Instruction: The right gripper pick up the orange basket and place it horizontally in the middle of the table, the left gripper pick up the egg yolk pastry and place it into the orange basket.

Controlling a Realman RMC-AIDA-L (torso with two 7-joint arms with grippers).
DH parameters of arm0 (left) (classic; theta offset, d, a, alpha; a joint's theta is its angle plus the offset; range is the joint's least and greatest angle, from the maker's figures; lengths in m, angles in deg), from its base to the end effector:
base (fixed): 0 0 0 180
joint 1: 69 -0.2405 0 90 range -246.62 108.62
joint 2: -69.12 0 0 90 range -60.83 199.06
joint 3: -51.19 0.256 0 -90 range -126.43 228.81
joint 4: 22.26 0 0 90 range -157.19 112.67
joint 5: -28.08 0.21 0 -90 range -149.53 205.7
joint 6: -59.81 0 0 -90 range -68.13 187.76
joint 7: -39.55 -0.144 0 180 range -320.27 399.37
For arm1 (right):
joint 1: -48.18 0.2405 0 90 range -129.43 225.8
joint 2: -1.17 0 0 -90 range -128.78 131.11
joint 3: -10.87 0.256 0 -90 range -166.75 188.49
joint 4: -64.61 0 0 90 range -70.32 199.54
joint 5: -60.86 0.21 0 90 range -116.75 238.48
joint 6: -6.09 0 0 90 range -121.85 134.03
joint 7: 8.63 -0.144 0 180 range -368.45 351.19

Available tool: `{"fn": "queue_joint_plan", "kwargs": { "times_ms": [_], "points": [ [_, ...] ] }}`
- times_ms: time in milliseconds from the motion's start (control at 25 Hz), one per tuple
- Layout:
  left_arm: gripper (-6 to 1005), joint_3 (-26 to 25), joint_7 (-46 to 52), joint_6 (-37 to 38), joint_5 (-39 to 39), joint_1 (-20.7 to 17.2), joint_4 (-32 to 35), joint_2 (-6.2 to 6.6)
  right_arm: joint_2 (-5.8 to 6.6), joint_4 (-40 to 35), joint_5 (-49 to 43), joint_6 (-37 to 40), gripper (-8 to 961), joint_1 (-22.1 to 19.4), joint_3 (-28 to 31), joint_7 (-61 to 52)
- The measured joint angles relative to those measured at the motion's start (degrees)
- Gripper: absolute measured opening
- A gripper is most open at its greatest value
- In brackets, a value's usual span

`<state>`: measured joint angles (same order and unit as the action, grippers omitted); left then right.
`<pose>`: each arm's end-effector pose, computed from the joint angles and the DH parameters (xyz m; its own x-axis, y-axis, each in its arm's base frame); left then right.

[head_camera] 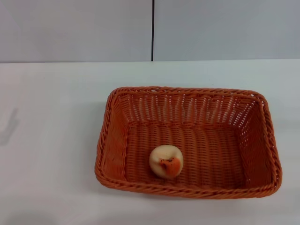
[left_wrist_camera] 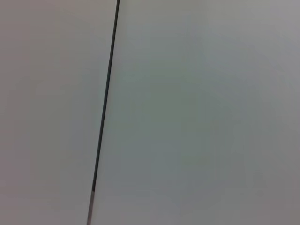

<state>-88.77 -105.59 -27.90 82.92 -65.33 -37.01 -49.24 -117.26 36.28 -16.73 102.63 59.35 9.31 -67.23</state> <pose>-0.3913 0.2024 0.0542 0.6139 -0.1028 0.7827 0.7632 -0.1759 -0.6217 0.3814 0.2210 0.1456 0.4592 0.3234 -0.8274 -0.8316 -0.1710 -0.5284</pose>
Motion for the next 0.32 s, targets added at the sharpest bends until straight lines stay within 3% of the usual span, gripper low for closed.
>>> {"fn": "queue_joint_plan", "kwargs": {
  "times_ms": [320],
  "points": [
    [802,-0.3,0.0,-0.1,0.0,-0.2,0.0,-0.04,-0.06,1.3,0.1,0.6,535,0.6,-0.1,0.2]
  ]
}}
